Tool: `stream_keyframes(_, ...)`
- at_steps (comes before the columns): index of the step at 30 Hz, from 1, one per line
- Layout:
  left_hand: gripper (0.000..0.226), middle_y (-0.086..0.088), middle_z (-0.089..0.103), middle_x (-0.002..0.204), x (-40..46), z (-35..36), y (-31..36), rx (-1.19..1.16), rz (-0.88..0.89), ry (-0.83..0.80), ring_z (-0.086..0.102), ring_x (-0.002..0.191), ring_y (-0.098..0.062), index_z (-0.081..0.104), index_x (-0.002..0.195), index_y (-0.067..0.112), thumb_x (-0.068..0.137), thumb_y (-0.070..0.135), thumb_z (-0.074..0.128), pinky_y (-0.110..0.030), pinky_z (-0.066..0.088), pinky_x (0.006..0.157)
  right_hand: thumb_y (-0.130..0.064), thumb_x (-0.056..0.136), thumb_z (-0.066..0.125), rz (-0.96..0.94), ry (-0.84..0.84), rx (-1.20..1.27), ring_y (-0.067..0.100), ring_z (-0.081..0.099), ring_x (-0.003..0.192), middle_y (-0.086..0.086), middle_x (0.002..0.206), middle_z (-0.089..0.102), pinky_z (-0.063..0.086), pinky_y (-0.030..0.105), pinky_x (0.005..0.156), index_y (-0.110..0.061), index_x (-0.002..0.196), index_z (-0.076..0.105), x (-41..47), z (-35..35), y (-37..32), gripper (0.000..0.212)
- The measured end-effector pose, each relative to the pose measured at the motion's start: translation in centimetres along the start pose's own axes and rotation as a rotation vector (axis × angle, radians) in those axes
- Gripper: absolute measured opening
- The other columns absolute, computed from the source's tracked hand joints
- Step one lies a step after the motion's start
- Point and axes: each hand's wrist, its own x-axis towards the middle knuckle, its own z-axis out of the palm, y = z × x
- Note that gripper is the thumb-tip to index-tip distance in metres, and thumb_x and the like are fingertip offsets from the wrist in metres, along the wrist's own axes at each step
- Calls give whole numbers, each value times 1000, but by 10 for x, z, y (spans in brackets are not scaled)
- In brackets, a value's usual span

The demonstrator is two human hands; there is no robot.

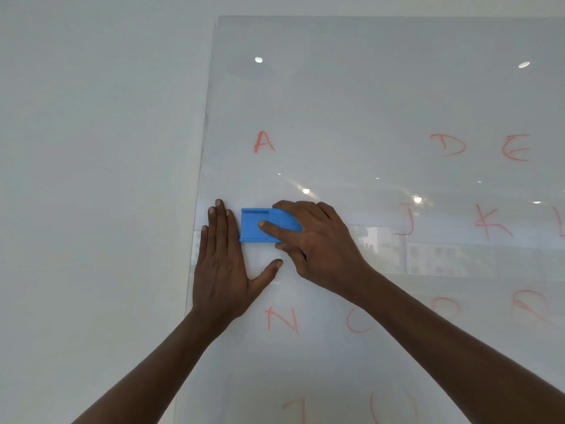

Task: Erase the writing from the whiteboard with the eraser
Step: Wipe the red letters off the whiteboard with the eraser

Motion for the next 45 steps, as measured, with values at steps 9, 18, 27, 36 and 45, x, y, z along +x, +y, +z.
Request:
stream_keyframes(9,115,-12,-7,173,0,0,0,31,-33,-47,-6,162,-24,2,164,1,88,80,36,-39,1,132,-25,90,67,115,61,-53,30,56,115,11,135,56,41,40,96,-26,131,62,56,4,18,42)
stream_keyframes(18,113,-13,-10,174,0,-1,0,63,-22,-56,-9,162,-24,1,164,1,91,81,34,-39,0,132,-34,95,57,198,80,-82,28,49,116,9,133,51,36,36,95,-32,138,54,112,-7,52,44)
stream_keyframes(27,112,-14,-7,174,0,-1,-1,77,-12,-44,-8,162,-25,3,164,0,92,79,36,-39,1,132,-35,96,54,396,194,-106,29,45,120,11,128,48,39,38,97,-29,142,49,118,-26,88,47)
stream_keyframes(36,112,-13,-8,174,-1,2,-2,91,-14,-34,-8,162,-23,2,164,0,92,80,34,-38,2,132,-35,98,51,565,264,-89,27,43,120,8,131,48,38,38,98,-31,144,46,114,-25,94,47)
stream_keyframes(45,114,-18,-3,173,0,3,-3,80,2,-8,-3,162,-29,3,163,-3,92,78,40,-42,4,132,-29,89,65,268,126,-36,33,53,104,15,120,58,41,38,82,-23,133,60,58,6,9,44)
